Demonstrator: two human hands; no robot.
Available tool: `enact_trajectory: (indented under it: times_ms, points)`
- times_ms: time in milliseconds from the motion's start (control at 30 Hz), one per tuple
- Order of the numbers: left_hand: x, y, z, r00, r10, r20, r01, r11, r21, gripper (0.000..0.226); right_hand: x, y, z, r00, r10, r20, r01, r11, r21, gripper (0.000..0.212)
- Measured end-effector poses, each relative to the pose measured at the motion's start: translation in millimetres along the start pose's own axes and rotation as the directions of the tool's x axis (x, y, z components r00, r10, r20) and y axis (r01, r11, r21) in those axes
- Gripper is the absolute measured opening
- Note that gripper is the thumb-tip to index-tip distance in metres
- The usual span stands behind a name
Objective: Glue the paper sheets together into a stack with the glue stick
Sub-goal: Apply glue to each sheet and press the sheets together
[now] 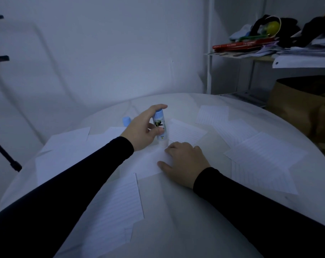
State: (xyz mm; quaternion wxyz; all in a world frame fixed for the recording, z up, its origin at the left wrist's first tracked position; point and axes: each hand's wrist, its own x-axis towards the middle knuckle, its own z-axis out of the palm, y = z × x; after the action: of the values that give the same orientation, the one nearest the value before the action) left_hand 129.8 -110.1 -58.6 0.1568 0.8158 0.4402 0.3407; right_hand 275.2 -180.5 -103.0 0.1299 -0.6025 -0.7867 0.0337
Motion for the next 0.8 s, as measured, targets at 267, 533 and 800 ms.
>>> enact_trajectory:
  times_ms: [267,533,800]
  points:
    - [2.2,-4.7,-4.5,0.999,0.006,0.048,-0.009,0.998,0.065,0.059,-0.9,-0.3,-0.2,1.000,0.021,-0.008,-0.021,0.999,0.033,0.054]
    - [-5.1,-12.1,-17.5,0.998,0.011,0.068,-0.019,0.993,0.114,0.059,-1.2,-0.8,-0.5,0.999,0.032,-0.001,-0.032,0.999,0.024,0.051]
    - [-14.3,-17.0,-24.6,0.999,0.002,0.044,-0.007,0.995,0.100,0.058,-1.2,-0.7,0.2,0.999,0.033,-0.006,-0.033,0.999,0.029,0.051]
